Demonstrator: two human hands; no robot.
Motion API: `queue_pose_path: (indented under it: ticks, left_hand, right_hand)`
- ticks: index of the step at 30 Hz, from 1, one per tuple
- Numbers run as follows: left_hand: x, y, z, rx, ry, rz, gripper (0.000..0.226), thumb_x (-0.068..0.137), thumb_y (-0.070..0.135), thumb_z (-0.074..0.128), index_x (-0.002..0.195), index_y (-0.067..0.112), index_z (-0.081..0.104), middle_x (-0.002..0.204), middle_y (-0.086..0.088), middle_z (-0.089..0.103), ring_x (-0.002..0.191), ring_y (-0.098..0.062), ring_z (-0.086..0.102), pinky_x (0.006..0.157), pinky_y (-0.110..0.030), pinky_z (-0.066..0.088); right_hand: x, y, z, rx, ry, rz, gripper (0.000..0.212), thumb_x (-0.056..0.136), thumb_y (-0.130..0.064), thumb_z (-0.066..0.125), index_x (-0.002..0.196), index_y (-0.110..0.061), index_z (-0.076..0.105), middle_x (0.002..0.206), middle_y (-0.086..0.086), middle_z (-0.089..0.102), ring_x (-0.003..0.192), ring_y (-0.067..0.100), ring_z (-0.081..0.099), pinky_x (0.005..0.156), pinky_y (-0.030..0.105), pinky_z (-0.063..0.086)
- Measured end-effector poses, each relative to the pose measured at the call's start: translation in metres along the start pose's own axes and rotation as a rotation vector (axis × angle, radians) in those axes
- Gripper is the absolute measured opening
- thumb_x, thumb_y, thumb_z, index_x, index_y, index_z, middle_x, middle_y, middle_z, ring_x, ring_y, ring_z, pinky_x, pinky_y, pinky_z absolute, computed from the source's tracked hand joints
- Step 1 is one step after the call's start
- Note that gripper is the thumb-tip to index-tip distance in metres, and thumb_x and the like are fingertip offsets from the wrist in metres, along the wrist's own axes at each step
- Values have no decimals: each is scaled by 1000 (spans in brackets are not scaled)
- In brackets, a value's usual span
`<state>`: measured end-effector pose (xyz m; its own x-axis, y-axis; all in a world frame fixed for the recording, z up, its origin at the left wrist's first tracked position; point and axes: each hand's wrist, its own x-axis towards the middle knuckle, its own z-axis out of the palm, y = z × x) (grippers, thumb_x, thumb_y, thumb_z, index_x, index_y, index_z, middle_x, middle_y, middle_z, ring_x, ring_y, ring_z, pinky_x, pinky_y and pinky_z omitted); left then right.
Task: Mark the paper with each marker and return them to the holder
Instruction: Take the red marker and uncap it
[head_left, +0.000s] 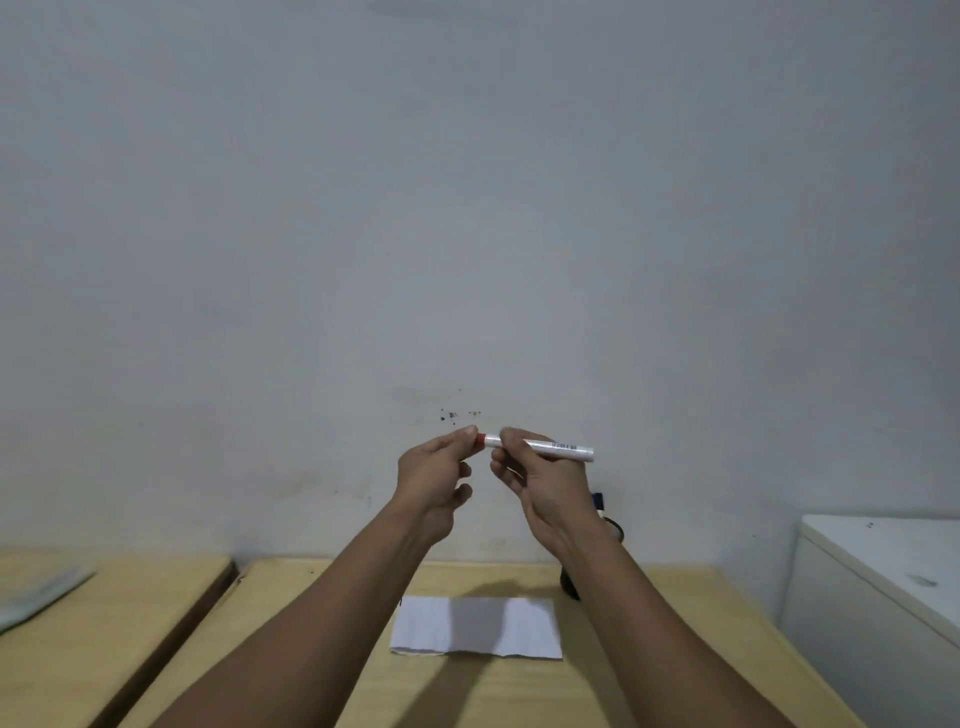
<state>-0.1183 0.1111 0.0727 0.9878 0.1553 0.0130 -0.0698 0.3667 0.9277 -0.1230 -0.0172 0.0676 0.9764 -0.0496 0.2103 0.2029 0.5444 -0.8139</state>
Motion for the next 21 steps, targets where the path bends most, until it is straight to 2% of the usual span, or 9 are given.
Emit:
queue_pose_path:
  ticks: [4,8,12,17,19,21]
  left_hand:
    - [1,11,-13,-16,73,-30,13,86,19,74,90,7,75,91,-4,77,71,-17,47,69,-33,47]
    - [11,12,-28,-35,108,-49,19,84,19,77,89,1,72,90,-12,76,57,-12,53,58,-28,49]
    - [19,6,-45,5,181,-48,24,83,25,78,88,3,74,85,-6,76,61,-14,48,55,-28,47]
    - [36,-24,-94,386,219,219,9,86,22,74,86,14,77,79,3,76,77,-15,66,65,-27,48]
    - [41,-47,-116,622,216,254,9,86,21,73,93,16,78,78,8,75,84,-10,69,78,-30,53]
    - [48,-71,-138,841,209,235,18,86,25,73,103,20,75,83,12,75,89,-11,68,85,-34,53]
  right_hand:
    - [-6,10,11,-117,-52,-86,9,88,1,73,97,2,74,83,15,75,76,21,72,77,30,62]
    - [-10,21,16,-279,-126,-183,15,83,2,78,96,-5,79,93,17,79,88,20,75,85,32,60]
    - [-11,32,11,-293,-178,-141,21,86,5,73,105,-4,78,99,14,80,91,19,74,91,33,60]
    - [-7,53,-7,-272,-156,-101,20,84,8,75,103,1,74,94,19,77,89,26,71,87,37,62]
    - [-4,65,-17,-283,-139,-81,22,82,9,76,102,2,73,94,20,76,90,27,72,86,36,62]
    - [-1,78,-25,-291,-114,-46,23,82,9,76,104,3,73,96,23,77,91,28,73,86,36,62]
